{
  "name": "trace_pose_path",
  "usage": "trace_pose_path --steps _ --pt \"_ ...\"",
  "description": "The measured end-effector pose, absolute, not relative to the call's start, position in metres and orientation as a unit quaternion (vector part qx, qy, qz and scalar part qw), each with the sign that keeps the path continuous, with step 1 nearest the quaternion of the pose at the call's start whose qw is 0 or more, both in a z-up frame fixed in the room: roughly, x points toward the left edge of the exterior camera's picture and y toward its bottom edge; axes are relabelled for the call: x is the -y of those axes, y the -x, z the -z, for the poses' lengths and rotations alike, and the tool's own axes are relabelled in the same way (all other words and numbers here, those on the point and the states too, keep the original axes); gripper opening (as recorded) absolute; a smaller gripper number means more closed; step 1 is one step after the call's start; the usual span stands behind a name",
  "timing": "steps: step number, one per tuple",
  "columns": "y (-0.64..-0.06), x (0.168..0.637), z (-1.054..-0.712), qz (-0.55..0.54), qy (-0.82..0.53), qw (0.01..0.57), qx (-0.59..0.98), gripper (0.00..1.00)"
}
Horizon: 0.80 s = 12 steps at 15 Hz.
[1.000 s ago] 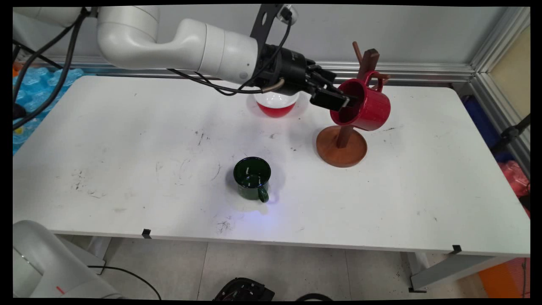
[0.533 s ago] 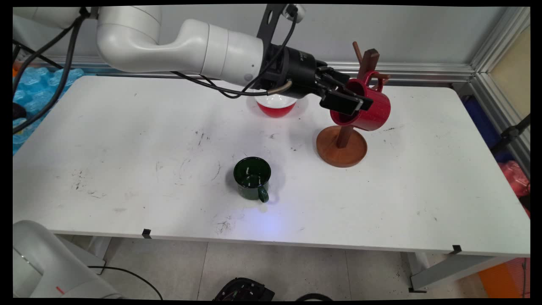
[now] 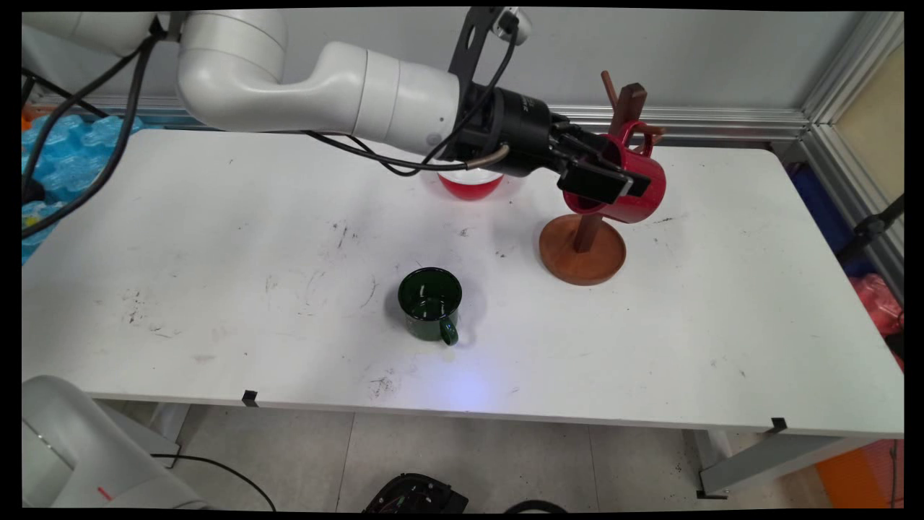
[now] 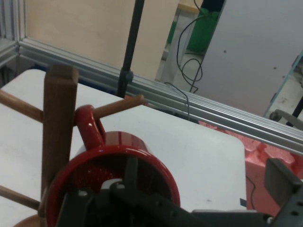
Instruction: Pick up the red mug from the rack
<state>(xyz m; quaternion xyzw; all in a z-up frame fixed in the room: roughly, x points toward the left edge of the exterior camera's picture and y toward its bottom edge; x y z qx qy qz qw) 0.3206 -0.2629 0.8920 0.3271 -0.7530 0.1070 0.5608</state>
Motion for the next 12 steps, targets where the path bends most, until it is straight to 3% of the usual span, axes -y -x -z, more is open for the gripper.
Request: trace_pose_path --steps 12 --pt "-0.317 0.271 -0.876 -0.078 -0.346 0.565 0.745 1.00"
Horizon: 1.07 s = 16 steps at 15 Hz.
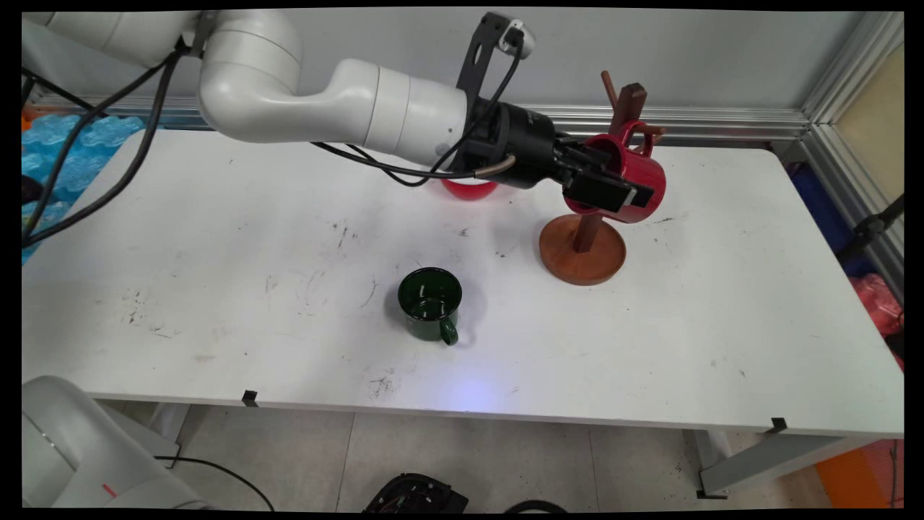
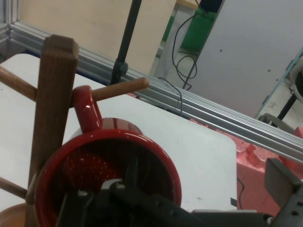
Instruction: Pick up the red mug from the rack
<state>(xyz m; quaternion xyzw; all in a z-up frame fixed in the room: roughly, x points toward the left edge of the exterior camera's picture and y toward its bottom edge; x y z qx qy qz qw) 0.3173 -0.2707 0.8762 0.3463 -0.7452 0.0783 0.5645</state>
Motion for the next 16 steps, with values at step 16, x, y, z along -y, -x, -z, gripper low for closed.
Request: trace_pose_path --steps 16 --pt "-0.321 0.287 -0.861 -0.085 -0.358 0.553 0.748 1.00"
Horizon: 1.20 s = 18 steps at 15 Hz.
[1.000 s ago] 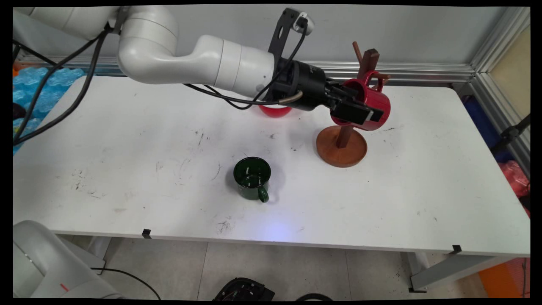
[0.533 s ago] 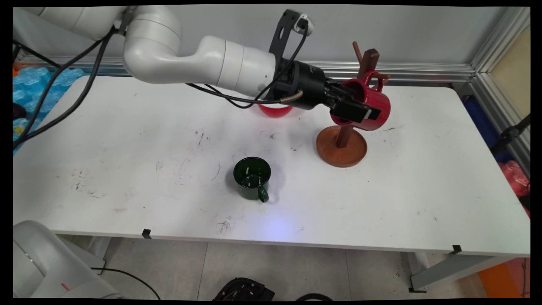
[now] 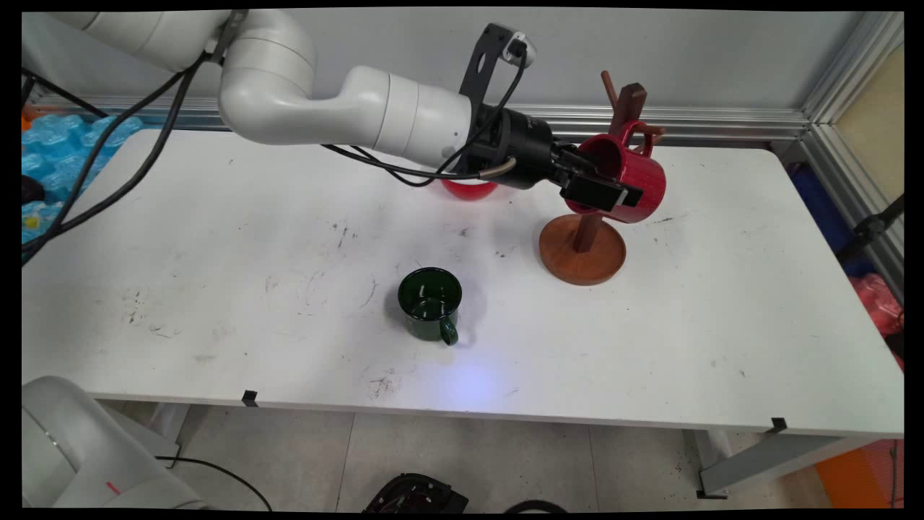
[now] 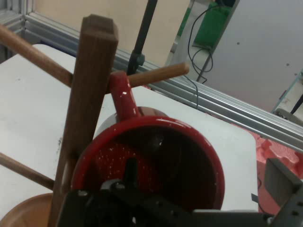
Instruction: Pick up the red mug from the rack, then place the picked object on the table
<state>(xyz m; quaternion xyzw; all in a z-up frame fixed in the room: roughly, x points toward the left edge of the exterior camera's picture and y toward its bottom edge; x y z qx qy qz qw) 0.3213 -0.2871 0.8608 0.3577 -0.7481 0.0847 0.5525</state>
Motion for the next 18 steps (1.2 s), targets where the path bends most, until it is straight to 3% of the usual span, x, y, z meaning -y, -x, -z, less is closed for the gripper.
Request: trace_pose_path --steps 5,6,18 --pt "-0.3203 0.2903 -0.8556 -0.084 -0.359 0.549 0.750 1.00" --pt "-0.3200 0.2910 -0.8549 -0.084 -0.359 0.549 0.750 0.00" --pt "-0.3183 0.2922 -0.8510 -0.082 -0.358 0.547 0.752 0.00"
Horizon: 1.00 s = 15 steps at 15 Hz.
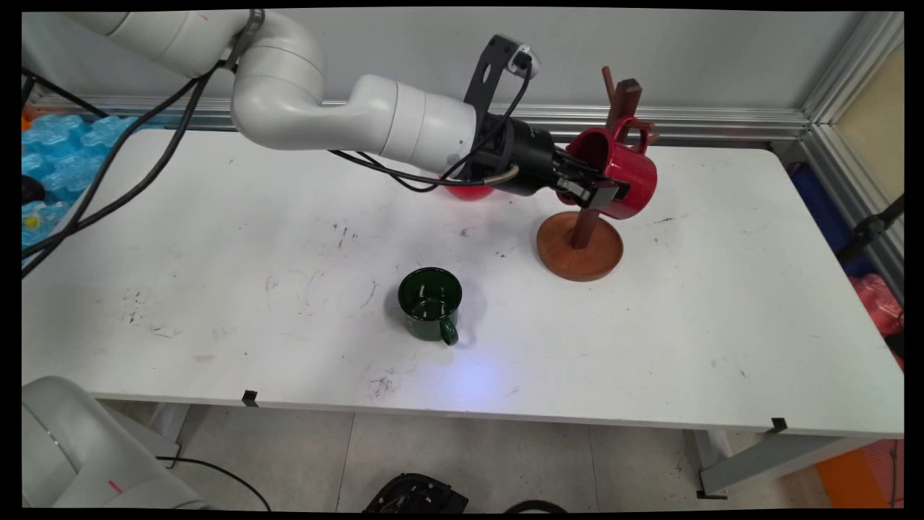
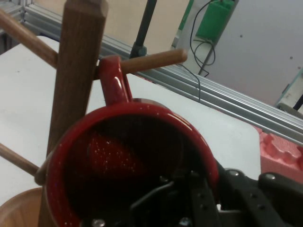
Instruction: Place the picked object on the table
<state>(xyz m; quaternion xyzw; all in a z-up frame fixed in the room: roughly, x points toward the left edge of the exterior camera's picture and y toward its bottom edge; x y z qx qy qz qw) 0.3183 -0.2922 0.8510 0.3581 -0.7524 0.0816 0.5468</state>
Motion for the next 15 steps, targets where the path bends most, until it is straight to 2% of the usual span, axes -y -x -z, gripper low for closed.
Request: trace_pose_path --steps 15 --pt "-0.317 0.288 -0.867 -0.080 -0.353 0.554 0.750 0.00"
